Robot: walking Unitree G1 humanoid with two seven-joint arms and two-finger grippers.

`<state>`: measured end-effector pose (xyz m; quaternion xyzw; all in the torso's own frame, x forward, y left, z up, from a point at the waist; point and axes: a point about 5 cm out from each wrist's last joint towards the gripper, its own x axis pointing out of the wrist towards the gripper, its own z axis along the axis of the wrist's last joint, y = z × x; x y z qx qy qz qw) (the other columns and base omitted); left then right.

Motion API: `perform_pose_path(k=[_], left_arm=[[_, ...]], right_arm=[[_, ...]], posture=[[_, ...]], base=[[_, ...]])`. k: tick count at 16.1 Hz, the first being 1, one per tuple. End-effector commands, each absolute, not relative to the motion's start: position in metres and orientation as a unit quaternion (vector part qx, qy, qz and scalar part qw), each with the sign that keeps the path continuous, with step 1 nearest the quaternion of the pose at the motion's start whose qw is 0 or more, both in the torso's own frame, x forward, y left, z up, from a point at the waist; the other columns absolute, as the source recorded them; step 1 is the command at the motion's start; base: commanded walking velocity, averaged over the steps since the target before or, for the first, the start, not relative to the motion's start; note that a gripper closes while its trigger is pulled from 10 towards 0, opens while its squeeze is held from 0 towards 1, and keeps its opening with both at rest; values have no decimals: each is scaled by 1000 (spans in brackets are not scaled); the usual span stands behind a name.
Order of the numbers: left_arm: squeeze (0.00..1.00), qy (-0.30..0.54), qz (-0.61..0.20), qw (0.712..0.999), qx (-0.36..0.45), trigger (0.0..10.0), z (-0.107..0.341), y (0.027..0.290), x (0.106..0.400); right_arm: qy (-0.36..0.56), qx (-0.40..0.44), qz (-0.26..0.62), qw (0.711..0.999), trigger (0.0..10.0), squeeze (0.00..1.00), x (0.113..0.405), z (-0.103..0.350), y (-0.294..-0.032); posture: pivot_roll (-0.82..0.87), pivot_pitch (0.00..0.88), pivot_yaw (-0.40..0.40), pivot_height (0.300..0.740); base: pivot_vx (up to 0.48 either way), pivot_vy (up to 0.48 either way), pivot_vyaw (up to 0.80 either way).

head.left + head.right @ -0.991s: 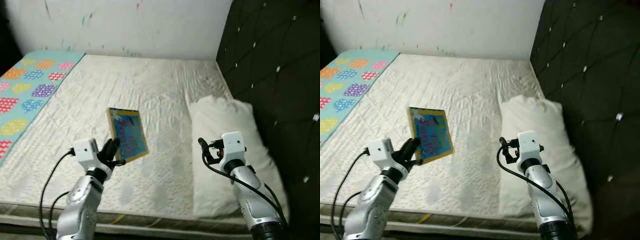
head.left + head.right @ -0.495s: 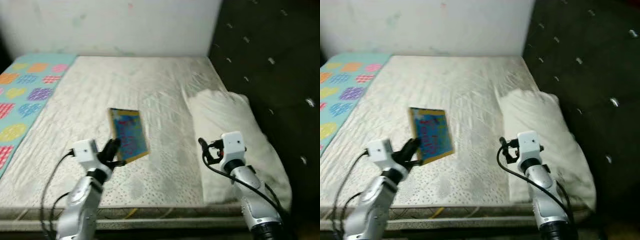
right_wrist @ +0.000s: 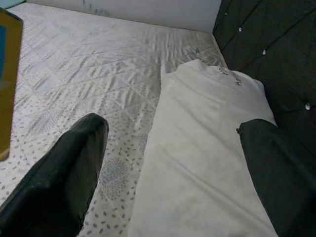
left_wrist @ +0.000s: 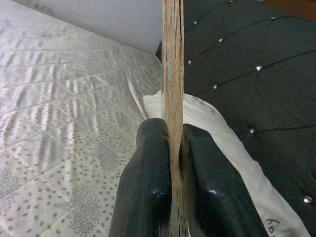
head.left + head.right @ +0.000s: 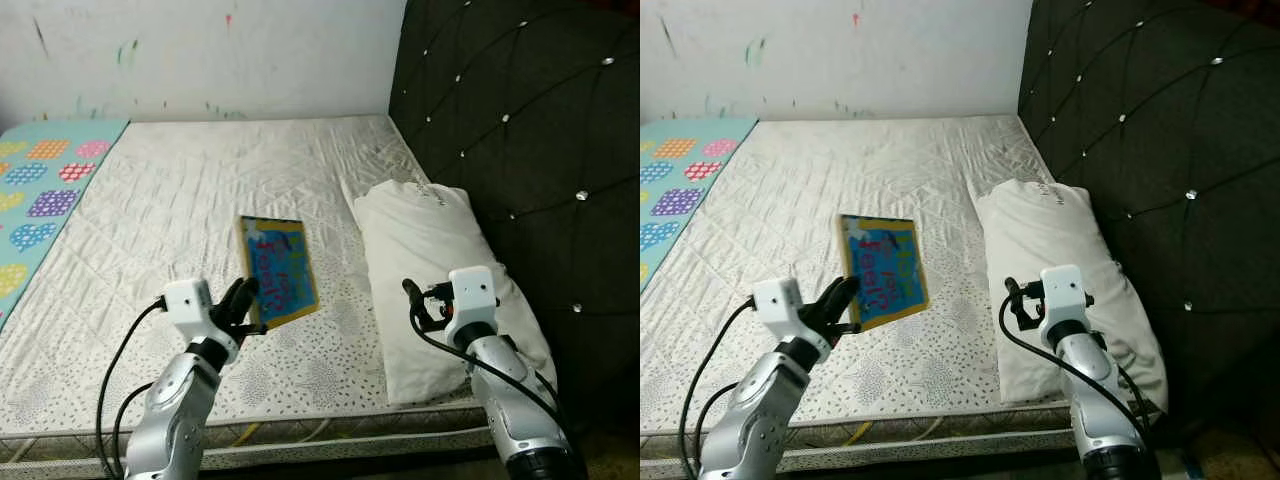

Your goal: Clean up the room

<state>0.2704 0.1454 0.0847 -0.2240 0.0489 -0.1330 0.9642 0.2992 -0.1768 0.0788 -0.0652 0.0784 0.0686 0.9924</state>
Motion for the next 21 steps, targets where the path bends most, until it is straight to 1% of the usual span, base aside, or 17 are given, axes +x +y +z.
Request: perform_pose_path(k=[1,8,16,21], left_arm=[[0,18,-139,966,-217,10000,97,148,273],[0,22,-135,967,-215,10000,97,148,273],[0,36,-108,970,-216,10000,92,152,274],[0,54,-107,968,-222,10000,90,157,274]], right_arm=[[72,-65,68,993,10000,0,301,83,-176],[72,-66,67,993,10000,0,301,83,-178],[75,-70,67,992,10000,0,300,81,-181],[67,-72,60,993,10000,0,300,85,-183]], posture=[[-168,0,5,740],[-167,0,5,740],[-166,0,4,740],[-165,0,6,740]], base=[[330,0,0],[334,0,0],[0,0,0],[0,0,0]])
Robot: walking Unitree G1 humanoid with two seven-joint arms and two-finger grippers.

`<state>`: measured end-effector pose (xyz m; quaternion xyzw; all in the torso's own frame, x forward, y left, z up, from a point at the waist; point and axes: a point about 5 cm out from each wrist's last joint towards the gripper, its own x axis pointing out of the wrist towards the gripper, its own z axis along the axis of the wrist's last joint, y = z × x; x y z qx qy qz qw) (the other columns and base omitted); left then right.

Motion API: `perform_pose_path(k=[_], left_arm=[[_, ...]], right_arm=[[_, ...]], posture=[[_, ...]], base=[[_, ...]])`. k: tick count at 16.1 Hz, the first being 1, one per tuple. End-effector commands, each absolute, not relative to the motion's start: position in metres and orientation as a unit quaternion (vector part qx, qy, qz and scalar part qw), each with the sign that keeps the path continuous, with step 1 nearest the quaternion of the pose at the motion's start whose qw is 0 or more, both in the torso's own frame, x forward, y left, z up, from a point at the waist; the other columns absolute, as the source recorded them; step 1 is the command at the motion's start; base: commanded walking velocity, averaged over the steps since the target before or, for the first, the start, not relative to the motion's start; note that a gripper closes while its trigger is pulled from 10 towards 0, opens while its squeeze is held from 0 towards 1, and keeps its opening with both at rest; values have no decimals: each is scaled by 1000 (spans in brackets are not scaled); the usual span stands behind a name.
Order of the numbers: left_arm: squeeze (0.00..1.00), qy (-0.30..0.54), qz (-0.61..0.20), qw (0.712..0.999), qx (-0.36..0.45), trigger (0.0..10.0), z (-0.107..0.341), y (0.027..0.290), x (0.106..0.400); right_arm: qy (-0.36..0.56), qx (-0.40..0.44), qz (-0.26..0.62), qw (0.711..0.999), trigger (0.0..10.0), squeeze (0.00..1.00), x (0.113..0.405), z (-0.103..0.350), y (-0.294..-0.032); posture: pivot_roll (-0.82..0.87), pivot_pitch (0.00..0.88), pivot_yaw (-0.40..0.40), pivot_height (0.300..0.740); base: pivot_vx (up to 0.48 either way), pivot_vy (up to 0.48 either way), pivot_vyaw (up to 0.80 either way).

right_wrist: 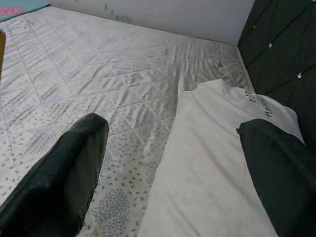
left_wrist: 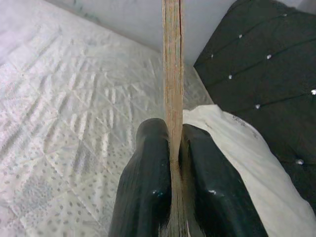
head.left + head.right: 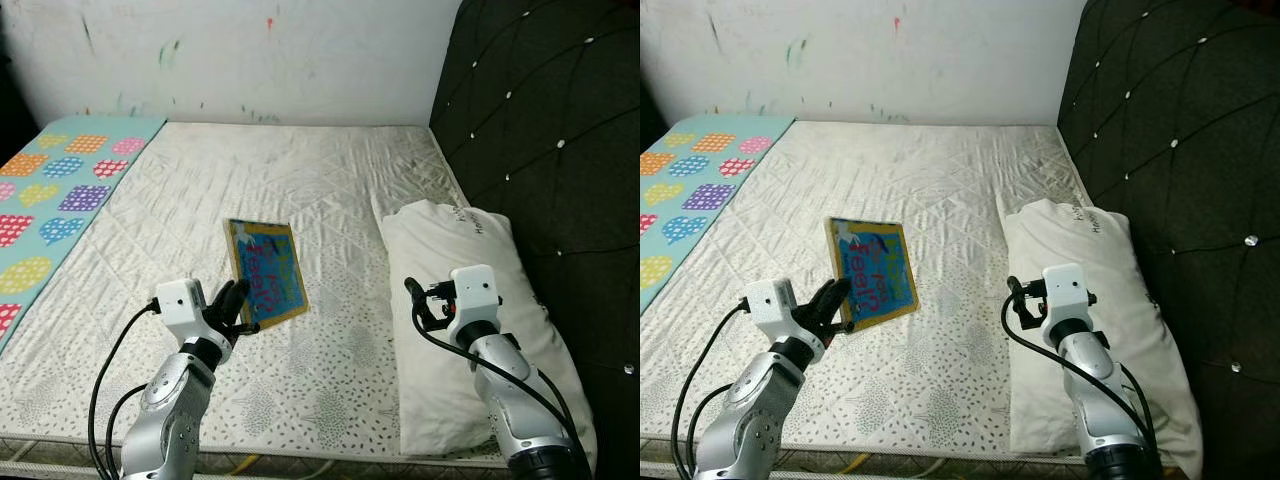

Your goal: Clean up the room

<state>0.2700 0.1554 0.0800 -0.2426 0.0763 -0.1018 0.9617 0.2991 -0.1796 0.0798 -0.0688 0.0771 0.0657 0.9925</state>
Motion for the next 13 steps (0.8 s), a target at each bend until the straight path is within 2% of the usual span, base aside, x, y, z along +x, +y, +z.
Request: perform_pose_path(k=[1,2,5,8,11,13], left_arm=[[0,72,-136,932,-328,10000,91,151,270],[0,85,-165,912,-366,10000,92,147,266],[0,107,-186,884,-414,10000,95,145,260],[0,169,-149,874,-431,10000,80,155,243],[0,201,-145,860,-447,10000,75,156,226],[0,223,-138,860,-437,10000,72,156,220]], right_arm=[[61,-72,56,994,10000,0,300,90,-185],[60,-74,53,994,10000,0,299,92,-187],[55,-88,45,994,10000,0,304,102,-198],[60,-103,44,992,10000,0,307,105,-207],[63,-106,44,991,10000,0,305,105,-207],[66,-102,35,992,10000,0,300,105,-213]], posture=[[-161,0,5,740],[-159,0,-1,740],[-144,0,-25,740],[-134,0,-32,740],[-135,0,-34,740],[-136,26,-37,740]], base=[[0,0,0],[0,0,0],[0,0,0],[0,0,0],[0,0,0],[0,0,0]])
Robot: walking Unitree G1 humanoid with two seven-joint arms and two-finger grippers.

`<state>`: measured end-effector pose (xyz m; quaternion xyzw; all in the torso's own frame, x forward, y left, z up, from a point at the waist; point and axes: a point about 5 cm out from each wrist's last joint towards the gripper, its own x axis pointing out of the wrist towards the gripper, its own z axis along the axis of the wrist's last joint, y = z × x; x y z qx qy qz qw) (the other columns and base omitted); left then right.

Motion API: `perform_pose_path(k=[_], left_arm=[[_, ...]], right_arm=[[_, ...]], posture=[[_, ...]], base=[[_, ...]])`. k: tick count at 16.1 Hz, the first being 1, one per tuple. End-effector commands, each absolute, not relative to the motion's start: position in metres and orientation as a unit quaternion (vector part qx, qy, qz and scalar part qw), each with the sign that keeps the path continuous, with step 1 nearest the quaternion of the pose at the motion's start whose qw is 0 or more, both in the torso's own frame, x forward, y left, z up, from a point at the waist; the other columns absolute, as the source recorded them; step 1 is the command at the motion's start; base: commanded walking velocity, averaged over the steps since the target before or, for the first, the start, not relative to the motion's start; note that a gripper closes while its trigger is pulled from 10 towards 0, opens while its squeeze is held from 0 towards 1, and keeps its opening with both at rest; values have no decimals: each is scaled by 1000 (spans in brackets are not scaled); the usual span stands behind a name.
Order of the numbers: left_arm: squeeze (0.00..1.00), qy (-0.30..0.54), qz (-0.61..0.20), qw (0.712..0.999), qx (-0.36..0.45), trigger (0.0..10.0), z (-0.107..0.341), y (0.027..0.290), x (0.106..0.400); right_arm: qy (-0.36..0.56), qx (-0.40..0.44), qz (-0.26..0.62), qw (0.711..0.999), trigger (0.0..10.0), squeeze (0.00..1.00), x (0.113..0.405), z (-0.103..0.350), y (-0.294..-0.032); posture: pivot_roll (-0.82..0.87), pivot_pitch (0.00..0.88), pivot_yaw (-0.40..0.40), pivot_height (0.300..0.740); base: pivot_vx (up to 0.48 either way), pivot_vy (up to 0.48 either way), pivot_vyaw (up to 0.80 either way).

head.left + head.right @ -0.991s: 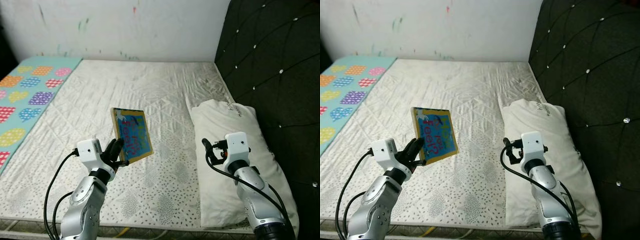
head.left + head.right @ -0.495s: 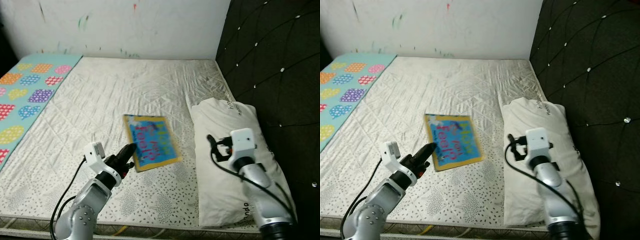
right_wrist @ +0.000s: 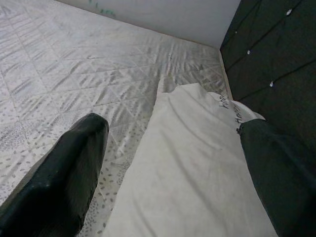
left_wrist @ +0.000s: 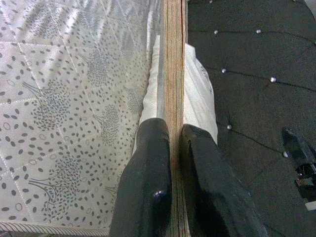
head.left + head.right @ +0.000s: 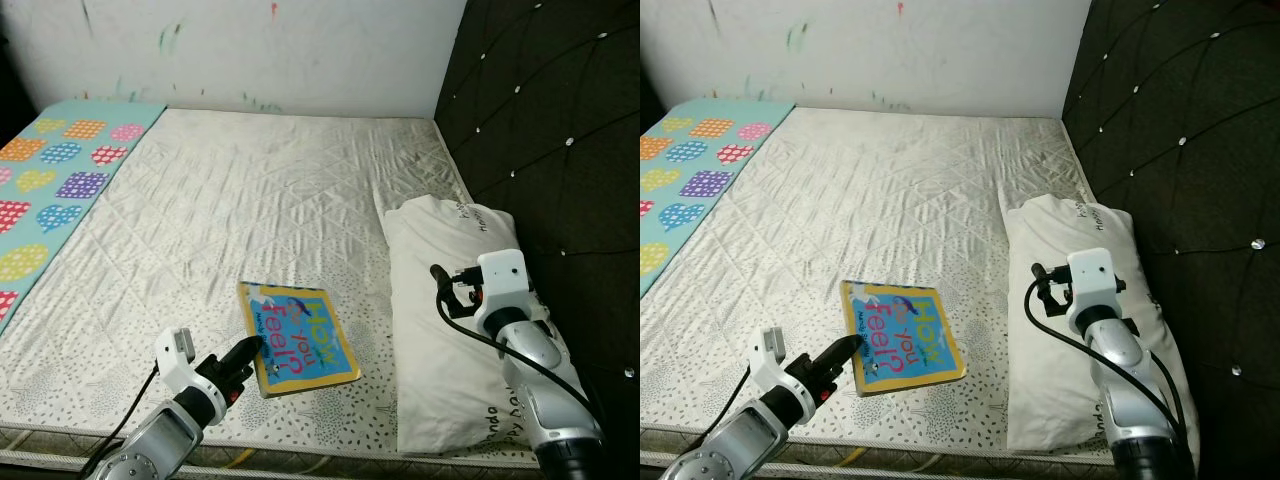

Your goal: Clean up the room

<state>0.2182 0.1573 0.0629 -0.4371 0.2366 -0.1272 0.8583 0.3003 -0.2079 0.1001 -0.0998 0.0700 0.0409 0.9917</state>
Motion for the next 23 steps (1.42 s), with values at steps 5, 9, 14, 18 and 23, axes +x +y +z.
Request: perform_pose_path(k=[5,9,14,18,23], left_arm=[[0,242,-146,852,-440,10000,72,156,220],[0,259,-136,854,-430,10000,66,159,216],[0,264,-129,856,-425,10000,64,163,217],[0,261,-128,860,-419,10000,65,165,221],[0,258,-119,866,-411,10000,64,169,224]], right_arm=[[76,-89,58,991,10000,0,289,101,-206],[85,-90,63,990,10000,0,281,98,-206],[88,-86,70,990,10000,0,278,98,-205],[88,-85,77,990,10000,0,279,98,-203],[86,-81,81,990,10000,0,280,98,-201]], posture=[[-153,54,-48,740],[-158,71,-44,715],[-163,77,-38,715],[-162,77,-40,677],[-161,71,-40,668]], base=[[0,0,0],[0,0,0],[0,0,0],[0,0,0],[0,0,0]])
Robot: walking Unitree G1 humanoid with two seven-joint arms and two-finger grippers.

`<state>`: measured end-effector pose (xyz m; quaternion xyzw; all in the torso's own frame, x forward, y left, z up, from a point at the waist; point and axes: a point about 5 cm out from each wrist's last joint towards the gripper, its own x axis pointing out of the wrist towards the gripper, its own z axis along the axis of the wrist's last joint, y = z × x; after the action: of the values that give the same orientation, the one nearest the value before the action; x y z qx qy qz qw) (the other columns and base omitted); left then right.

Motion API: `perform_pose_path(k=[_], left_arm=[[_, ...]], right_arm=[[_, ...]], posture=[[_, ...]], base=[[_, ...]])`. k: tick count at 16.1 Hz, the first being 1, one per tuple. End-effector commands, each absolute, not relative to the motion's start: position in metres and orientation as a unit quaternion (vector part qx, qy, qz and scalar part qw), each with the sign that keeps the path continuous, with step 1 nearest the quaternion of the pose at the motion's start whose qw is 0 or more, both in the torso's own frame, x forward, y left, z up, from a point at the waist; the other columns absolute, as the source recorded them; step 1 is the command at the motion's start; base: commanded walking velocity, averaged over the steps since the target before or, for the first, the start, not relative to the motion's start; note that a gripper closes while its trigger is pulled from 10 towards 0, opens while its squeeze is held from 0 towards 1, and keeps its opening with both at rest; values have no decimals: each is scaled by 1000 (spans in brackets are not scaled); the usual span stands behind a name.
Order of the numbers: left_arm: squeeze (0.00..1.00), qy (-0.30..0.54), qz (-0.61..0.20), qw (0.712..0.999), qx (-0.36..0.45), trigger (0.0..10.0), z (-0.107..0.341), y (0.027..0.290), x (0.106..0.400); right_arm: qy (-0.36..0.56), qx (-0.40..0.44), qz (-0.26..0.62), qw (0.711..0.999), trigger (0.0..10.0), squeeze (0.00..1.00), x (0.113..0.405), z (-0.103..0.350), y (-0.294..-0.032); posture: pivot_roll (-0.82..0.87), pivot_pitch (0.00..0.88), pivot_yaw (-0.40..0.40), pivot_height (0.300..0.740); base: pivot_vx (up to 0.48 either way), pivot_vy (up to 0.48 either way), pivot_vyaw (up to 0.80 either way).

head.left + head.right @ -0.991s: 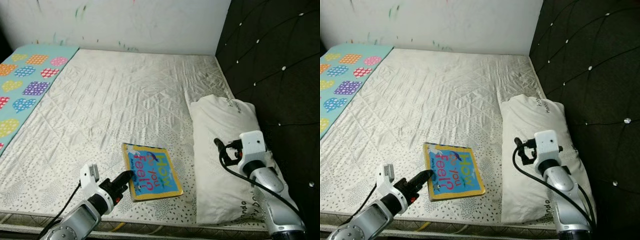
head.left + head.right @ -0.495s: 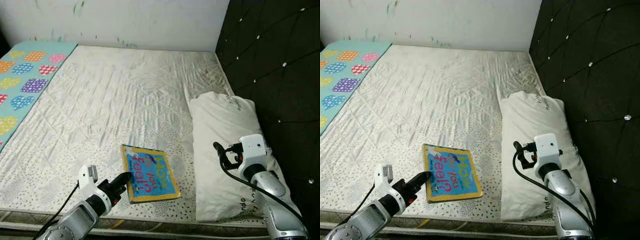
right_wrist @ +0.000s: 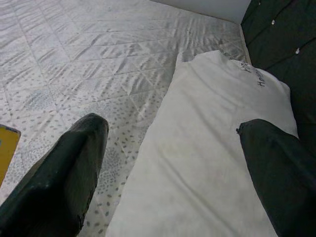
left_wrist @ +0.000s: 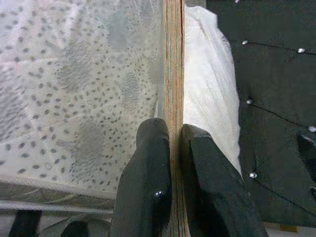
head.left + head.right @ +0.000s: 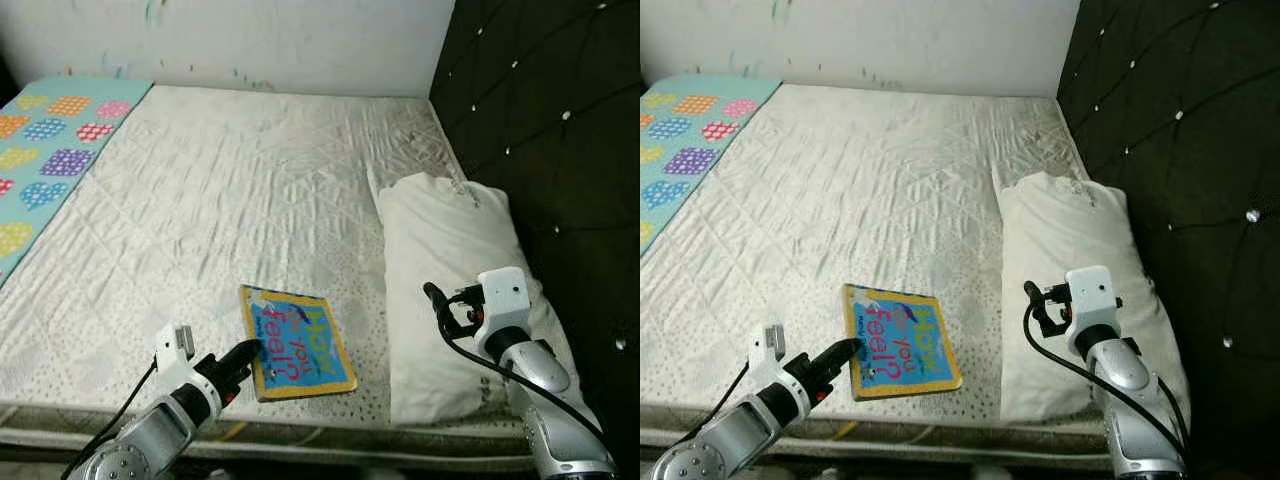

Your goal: Clean up the room

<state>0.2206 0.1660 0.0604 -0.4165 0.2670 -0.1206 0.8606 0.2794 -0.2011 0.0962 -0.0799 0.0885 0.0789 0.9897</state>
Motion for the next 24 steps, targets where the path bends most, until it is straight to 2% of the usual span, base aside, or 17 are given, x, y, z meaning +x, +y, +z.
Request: perform_pose_path(k=[1,6,13,20,24], left_arm=[[0,256,-116,867,-412,10000,64,170,224],[0,249,-115,869,-412,10000,64,171,227],[0,201,-105,880,-417,10000,71,176,232],[0,195,-111,884,-410,10000,72,176,233],[0,182,-111,882,-421,10000,75,175,234]], right_arm=[[86,-81,82,990,10000,0,280,98,-201],[83,-86,87,989,10000,0,280,98,-200],[85,-84,87,989,10000,0,280,97,-201],[84,-86,88,989,10000,0,281,96,-201],[84,-87,87,989,10000,0,281,96,-202]], posture=[[-161,71,-40,668],[-163,68,-42,634],[-161,61,-39,634],[-159,56,-41,634],[-157,55,-40,634]], base=[[0,0,0],[0,0,0],[0,0,0],[392,0,0],[0,0,0]])
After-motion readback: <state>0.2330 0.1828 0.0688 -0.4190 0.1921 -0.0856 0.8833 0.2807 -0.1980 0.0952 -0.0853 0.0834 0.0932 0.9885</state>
